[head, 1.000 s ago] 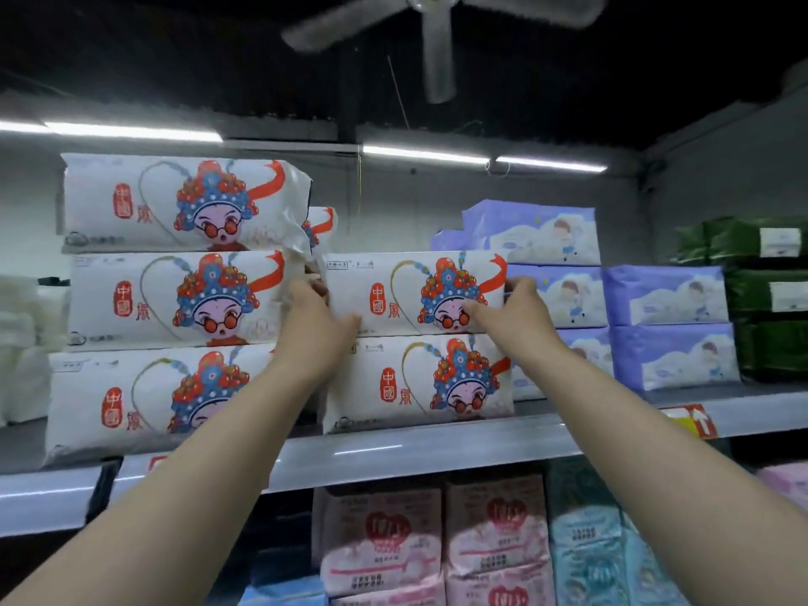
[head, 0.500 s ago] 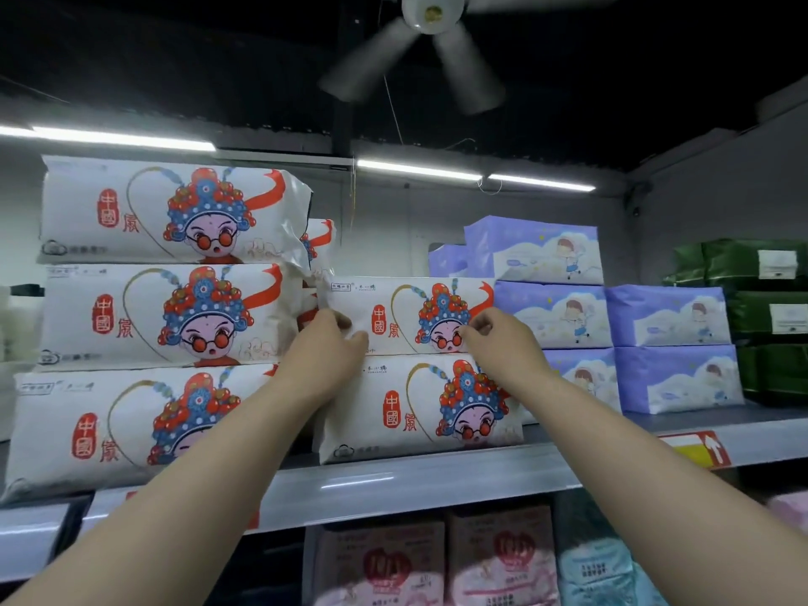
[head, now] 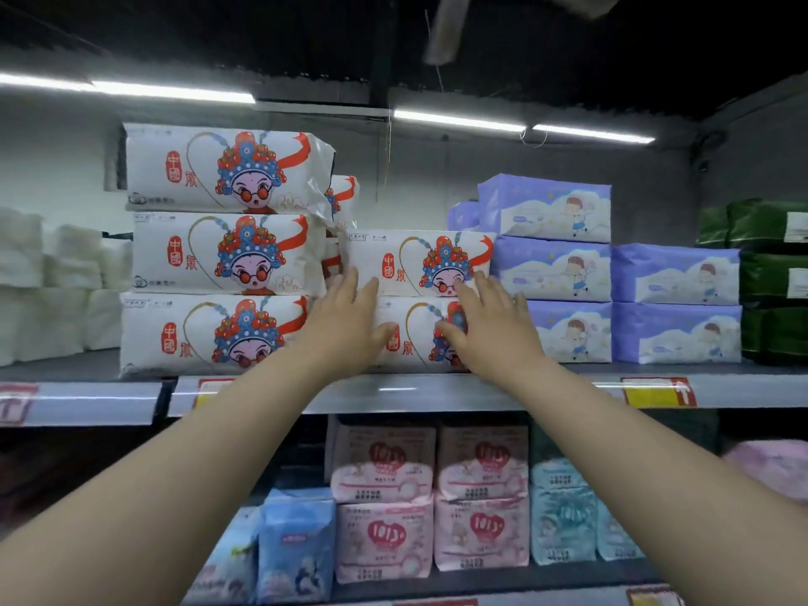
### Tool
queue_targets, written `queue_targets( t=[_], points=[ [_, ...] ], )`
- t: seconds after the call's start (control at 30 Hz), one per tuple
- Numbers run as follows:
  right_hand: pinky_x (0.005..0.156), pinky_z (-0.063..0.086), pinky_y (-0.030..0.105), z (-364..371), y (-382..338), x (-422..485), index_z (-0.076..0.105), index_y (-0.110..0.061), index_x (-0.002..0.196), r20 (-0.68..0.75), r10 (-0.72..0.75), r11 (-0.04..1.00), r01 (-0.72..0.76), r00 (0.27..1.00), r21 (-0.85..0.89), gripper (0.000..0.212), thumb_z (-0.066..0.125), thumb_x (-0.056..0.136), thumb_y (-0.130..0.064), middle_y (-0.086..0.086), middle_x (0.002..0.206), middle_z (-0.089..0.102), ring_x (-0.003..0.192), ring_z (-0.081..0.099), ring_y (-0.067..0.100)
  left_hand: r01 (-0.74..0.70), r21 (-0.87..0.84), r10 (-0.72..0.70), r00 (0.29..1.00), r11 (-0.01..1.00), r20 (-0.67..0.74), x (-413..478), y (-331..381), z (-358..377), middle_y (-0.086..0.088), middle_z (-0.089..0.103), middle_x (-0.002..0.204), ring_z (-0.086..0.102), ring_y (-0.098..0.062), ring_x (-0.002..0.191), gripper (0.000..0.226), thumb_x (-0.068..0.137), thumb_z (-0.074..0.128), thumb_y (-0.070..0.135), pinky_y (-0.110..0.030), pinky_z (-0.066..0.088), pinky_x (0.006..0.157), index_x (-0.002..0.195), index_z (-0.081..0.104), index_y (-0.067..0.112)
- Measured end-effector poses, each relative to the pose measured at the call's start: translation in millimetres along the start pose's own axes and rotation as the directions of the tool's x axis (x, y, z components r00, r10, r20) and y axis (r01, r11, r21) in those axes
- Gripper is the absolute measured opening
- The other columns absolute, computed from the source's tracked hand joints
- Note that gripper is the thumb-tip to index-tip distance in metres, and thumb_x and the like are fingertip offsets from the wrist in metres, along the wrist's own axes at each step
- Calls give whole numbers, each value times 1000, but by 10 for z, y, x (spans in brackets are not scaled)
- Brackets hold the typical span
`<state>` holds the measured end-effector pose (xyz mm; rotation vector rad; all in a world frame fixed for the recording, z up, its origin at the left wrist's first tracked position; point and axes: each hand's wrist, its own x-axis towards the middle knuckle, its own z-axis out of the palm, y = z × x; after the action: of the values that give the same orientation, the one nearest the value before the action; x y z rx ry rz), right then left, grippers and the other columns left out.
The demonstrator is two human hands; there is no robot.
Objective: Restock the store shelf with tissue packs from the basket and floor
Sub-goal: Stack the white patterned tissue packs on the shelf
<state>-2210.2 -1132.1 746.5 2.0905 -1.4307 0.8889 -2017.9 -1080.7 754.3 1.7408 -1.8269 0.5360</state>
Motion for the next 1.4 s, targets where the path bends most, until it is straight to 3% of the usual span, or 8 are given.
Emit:
queue_targets(
  t=[0.13,0.33,0.57,0.73,0.97,1.1,1.23,1.4],
  points=[
    [119,6,47,18,-1,-430,10,-22,155,58,-128,992,127,990,16,73,36,97,-57,7,163,2,150,2,24,14,97,-24,995,995,101,-403,86,-34,-8,-20,160,-16,-25,148,80,97,38,55,-46,-5,119,155,-7,21],
    [120,3,45,46,-104,-1091,5,-23,156,199,-219,972,197,955,126,74,32,97,-59,9,163,-1,150,-2,24,55,163,-91,971,985,220,-1158,192,-63,-6,-19,161,-15,-22,148,79,97,34,57,-50,-3,118,154,-9,24],
    [120,5,46,243,-601,-1764,4,-23,156,340,-335,933,258,879,252,74,33,97,-58,9,163,-1,150,-1,25,199,229,-271,896,953,350,-2202,-22,-102,-6,-18,161,-11,-24,149,81,95,36,59,-50,-1,118,155,-5,22],
    [119,7,42,406,-1276,-2122,7,-22,156,379,-463,873,338,801,351,75,36,97,-58,10,163,2,150,3,25,327,306,-434,800,894,415,-2974,-433,-196,-6,-21,160,-12,-24,149,84,94,39,61,-53,0,118,155,-7,24],
    [120,3,45,675,-2604,-2805,-2,-25,156,445,-658,747,447,608,493,74,29,98,-60,6,164,-4,151,-2,24,515,354,-624,602,780,499,-4259,-1190,-385,-4,-25,159,-18,-22,148,85,95,38,61,-51,-5,117,155,-10,24],
    [120,2,45,774,-3570,-3335,3,-23,156,458,-737,672,465,496,577,75,31,97,-59,7,164,-2,151,-2,24,603,405,-718,477,687,508,-5094,-1709,-550,-4,-24,159,-18,-22,148,86,94,38,62,-53,-5,116,154,-11,25],
    [120,4,45,794,-4568,-3972,4,-21,156,438,-822,570,513,365,642,76,33,97,-59,9,163,2,150,0,25,695,439,-801,351,570,484,-6018,-2230,-761,-6,-22,160,-15,-23,148,86,93,37,63,-53,-4,118,154,-9,24],
    [119,8,47,805,-5677,-4876,6,-22,156,413,-893,437,567,181,698,78,36,95,-61,9,163,5,150,4,25,798,476,-880,136,369,455,-7244,-2737,-980,-7,-21,160,-14,-24,149,86,94,37,62,-52,-3,118,154,-10,22]
  ],
)
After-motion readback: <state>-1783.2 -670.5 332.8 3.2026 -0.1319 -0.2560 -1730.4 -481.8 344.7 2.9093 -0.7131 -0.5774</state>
